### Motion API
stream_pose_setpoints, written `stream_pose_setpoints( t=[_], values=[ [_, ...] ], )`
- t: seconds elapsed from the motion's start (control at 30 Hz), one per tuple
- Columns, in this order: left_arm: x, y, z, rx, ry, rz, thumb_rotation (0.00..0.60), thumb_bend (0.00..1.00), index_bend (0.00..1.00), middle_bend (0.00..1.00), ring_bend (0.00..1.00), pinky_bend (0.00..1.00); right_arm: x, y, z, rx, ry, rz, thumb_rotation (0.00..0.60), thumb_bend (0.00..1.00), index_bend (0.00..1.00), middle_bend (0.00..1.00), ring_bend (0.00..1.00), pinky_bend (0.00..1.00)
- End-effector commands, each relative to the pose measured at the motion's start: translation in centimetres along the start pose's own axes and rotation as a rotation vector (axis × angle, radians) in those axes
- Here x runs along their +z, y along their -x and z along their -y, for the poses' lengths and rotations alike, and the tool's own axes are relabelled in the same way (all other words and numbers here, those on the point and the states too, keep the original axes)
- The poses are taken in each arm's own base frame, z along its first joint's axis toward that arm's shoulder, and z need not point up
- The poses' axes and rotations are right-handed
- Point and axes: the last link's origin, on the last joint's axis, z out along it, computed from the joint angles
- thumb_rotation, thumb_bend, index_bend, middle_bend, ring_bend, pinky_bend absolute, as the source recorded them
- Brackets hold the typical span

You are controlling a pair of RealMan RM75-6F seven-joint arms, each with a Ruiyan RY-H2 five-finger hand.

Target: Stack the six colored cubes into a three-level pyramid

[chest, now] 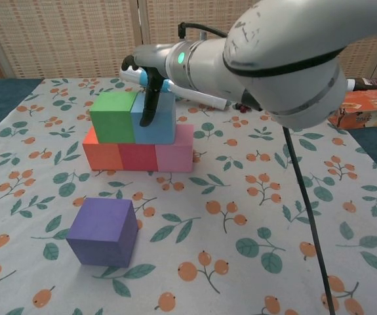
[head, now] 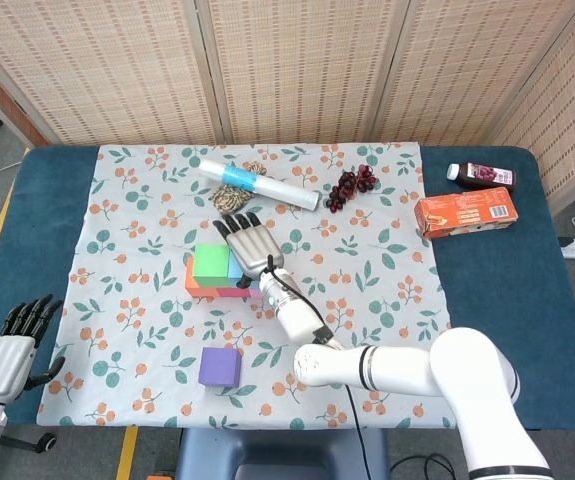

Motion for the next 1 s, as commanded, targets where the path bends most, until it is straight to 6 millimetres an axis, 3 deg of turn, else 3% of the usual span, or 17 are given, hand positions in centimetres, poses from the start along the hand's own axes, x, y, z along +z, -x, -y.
stream_pose_setpoints(
  t=[0.03,0.33,0.57,0.8,1.0],
  values=[
    [0.0,0.0,0.0,0.001,0.002,0.001,0.6,0.32,0.0,0.0,0.0,0.05,-0.5,-0.1,-0.3,-0.01,0.0,0.002,0.6,0.0,0.0,0.0,0.0,0.0],
    [-0.1,-0.1,0.0,0.002,0.0,-0.002,0.6,0.32,0.0,0.0,0.0,0.05,-3.6,-1.2,-2.7,-0.005,-0.016,0.016,0.6,0.0,0.0,0.0,0.0,0.0],
    [0.2,0.1,-0.4,-0.012,0.028,0.028,0.6,0.32,0.0,0.0,0.0,0.05,-8.3,-3.0,-6.9,0.027,-0.009,-0.017,0.6,0.0,0.0,0.01,0.0,0.0],
    [1.3,-0.5,-3.6,-0.029,0.217,0.076,0.6,0.32,0.01,0.0,0.0,0.08,-13.5,-4.2,-11.6,0.045,0.014,-0.091,0.6,0.0,0.0,0.02,0.0,0.0],
    [2.6,-0.8,-7.5,-0.038,0.388,0.147,0.6,0.32,0.09,0.08,0.08,0.16,-16.6,-4.5,-15.1,0.074,0.045,-0.13,0.6,0.0,0.0,0.03,0.0,0.0]
  ],
)
